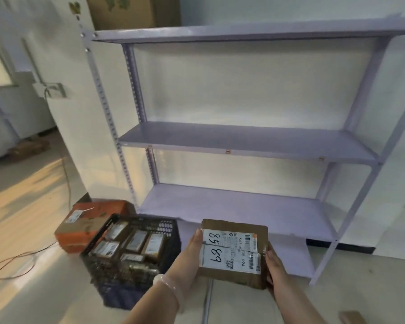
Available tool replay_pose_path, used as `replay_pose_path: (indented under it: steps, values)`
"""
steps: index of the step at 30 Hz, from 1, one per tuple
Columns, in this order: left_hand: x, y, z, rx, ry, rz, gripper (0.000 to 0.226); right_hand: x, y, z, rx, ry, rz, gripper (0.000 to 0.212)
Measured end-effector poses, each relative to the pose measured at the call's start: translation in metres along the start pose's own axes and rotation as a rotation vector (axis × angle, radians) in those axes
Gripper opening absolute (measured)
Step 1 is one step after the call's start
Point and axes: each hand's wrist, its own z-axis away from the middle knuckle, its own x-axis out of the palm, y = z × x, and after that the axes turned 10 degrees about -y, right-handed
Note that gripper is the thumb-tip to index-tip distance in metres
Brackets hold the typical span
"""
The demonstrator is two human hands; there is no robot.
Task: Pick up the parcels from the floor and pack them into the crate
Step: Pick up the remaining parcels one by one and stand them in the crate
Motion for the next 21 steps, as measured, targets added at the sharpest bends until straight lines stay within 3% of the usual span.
replay_pose_path:
  steps: [6,9,14,21]
  values:
    - [-0.046,0.018,0.068,0.02,0.093,-0.071,0.08,0.072,-0.012,0.053,0.007,-0.056,-0.052,0.046]
    - [-0.074,0.034,0.077,0.047,0.052,0.004,0.067,0.098,-0.014,0.058,-0.006,-0.065,0.052,0.053]
    - [-0.138,0.057,0.086,0.074,0.065,0.003,0.052,0.161,-0.009,0.039,-0.021,-0.046,0.142,0.06]
    - [-0.29,0.105,0.09,0.132,-0.037,-0.019,0.065,0.311,-0.027,-0.032,-0.057,-0.064,0.075,0.052]
